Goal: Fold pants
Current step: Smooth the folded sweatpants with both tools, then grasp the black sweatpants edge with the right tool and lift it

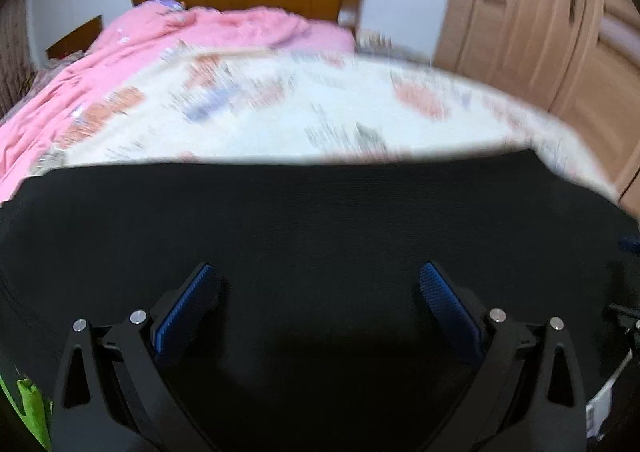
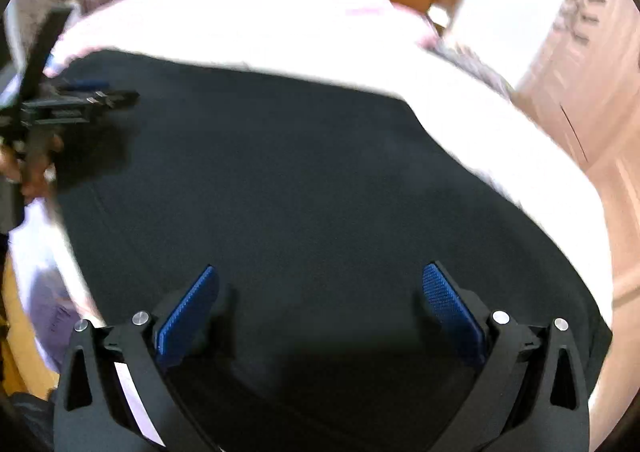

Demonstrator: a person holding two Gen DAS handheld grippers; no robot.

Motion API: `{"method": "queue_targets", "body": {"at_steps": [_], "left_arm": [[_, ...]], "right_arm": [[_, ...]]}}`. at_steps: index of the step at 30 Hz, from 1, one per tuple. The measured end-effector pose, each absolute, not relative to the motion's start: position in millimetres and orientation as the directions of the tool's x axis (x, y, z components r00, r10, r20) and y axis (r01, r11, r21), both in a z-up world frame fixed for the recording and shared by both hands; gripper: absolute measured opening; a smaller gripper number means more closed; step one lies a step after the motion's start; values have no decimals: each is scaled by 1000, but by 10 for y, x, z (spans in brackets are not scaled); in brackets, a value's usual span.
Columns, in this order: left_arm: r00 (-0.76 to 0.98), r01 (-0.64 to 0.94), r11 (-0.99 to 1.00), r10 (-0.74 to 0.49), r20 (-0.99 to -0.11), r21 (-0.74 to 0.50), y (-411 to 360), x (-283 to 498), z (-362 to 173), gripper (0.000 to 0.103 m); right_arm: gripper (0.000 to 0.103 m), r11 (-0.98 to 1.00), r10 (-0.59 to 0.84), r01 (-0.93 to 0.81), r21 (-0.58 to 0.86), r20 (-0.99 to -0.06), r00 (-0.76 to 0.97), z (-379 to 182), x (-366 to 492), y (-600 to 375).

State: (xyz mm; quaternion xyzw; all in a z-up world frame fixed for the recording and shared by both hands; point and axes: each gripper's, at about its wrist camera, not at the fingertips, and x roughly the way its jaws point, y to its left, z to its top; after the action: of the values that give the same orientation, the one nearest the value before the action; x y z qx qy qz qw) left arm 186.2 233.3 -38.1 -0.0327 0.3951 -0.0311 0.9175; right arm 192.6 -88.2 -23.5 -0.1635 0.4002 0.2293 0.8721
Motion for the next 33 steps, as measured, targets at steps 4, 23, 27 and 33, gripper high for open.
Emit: {"method": "queue_targets", "body": {"at_steps": [4,23,27,33], "left_arm": [[693,-104,991,14,-721,-81,2934,1947,-197,101],[689,-230,972,195,-698,45,3607,2008,-704,102],[682,-263,964,214,-699,39,3564,1955,-619,101],[808,-311,943,195,-555,-120,3531,1208,-210,101]], "right_arm": [[98,804,403,-593,-34,-703,586,-90,2038,-533],[99,884,259,-466,-38,-790,556,-569,2253,-413],[99,812,402,-583,17,-740,539,-185,2159,150],[99,708,469,-706,-1,-747,471,-150,2201,1158]]}}
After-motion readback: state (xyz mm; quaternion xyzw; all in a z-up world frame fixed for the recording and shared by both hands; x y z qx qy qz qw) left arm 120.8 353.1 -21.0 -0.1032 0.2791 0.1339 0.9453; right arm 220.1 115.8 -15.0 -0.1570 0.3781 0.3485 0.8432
